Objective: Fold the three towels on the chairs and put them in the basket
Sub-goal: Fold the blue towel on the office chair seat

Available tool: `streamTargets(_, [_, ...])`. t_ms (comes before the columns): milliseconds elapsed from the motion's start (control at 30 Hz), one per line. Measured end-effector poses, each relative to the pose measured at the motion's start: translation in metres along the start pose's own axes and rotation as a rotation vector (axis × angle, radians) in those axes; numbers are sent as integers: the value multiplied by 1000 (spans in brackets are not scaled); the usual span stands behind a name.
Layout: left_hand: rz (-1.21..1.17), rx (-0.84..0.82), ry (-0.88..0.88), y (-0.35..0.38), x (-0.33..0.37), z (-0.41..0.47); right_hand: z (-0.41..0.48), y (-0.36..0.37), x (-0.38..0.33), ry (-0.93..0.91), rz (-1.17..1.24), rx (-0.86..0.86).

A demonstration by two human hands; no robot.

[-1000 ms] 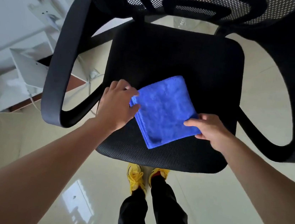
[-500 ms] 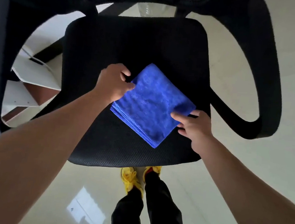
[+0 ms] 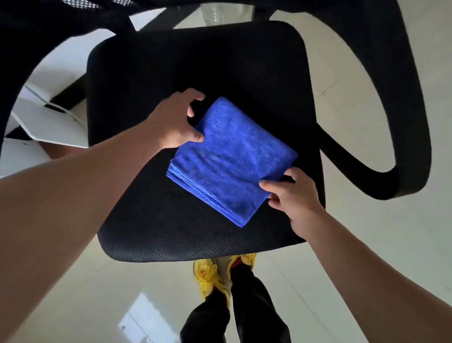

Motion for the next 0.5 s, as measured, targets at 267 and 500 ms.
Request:
streamTargets(267, [569, -77, 333, 11, 24, 3, 2, 3, -2, -519, -165, 130])
streamTargets(500, [683, 136, 629, 9, 18, -41, -18, 1, 3, -890, -889, 437])
Point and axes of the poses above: each hand's wrist, its own z-axis towards the middle knuckle, its own y-axis out of the palm, x = y × z, the point moved 3 cm from there along z, towards the middle knuckle, and after that the axes turned 13 degrees about -z, right-handed, at the moved point
